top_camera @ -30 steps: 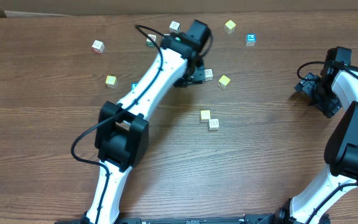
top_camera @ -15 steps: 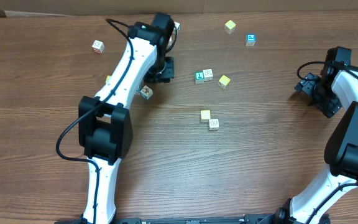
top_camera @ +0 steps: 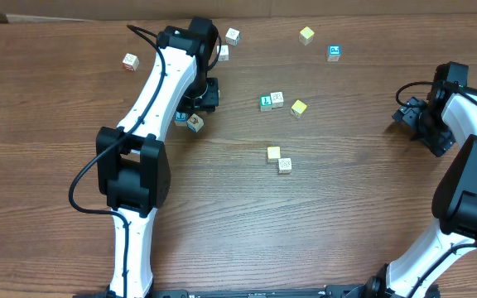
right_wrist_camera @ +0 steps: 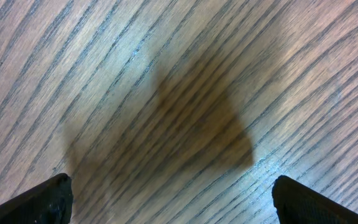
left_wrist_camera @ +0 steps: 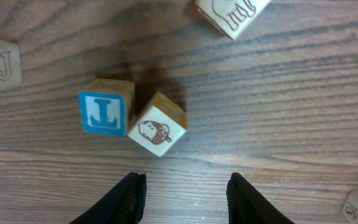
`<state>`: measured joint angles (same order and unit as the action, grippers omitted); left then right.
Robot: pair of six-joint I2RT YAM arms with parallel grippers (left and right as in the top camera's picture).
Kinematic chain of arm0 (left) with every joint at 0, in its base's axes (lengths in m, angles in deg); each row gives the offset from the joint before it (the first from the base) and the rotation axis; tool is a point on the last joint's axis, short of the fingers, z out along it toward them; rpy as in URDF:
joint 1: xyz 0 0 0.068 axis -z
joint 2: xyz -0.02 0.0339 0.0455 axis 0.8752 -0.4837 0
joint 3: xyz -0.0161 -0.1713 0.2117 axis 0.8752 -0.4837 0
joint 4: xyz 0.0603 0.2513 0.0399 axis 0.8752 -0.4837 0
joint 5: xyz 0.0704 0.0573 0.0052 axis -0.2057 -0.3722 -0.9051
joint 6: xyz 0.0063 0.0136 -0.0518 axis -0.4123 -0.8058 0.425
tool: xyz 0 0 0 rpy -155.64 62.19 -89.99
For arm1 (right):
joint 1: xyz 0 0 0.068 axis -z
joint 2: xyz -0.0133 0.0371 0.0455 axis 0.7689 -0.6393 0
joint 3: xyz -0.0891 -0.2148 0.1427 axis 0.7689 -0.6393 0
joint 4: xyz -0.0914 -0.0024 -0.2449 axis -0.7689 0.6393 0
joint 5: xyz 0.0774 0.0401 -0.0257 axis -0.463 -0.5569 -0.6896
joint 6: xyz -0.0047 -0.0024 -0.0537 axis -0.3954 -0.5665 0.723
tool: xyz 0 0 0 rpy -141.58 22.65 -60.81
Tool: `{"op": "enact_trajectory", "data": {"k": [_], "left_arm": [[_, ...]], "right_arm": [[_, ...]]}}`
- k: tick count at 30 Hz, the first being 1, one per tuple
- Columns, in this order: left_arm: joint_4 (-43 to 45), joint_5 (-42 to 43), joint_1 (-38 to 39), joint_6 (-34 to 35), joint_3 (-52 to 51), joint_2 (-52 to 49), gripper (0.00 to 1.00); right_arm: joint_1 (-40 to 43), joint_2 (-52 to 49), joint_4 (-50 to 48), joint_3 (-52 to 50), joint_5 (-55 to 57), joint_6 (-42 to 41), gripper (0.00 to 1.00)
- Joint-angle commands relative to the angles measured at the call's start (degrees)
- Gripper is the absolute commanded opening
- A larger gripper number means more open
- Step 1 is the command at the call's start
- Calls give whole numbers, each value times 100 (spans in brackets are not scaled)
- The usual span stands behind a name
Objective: Form a circle
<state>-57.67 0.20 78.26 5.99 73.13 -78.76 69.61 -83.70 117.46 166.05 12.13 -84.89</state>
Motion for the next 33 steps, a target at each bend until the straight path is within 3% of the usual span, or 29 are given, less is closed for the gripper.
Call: {"op": "enact_trajectory", "data": {"k": [1,16,18,20,25,29,31,33], "left_arm": [[-55,138,101,-105,57,-17,41],[42,149,236,-76,50,-33,45],[63,118,234,-61,50,-35,50],[33,79,234,-63,50,-35,65],[-90,83,160,42,46,-35,74],[50,31,76,476,24,-35,70],[197,-68,46,811,20,-42,61],[291,-63,42,1104,20,-59,45]], "right_arm": [[-7,155,-17,-22,15,-20,100],[-7,155,-17,-22,17,-20,100],[-7,155,-17,-22,15,-20,100],[-7,155,-17,-22,17,-20,100],[-7,155,-17,-22,17,-20,100],[-7,155,-17,-22,17,-20,100],[-7,155,-17,-22,17,-20,100],[-7,155,-17,-22,17,-20,100]]}}
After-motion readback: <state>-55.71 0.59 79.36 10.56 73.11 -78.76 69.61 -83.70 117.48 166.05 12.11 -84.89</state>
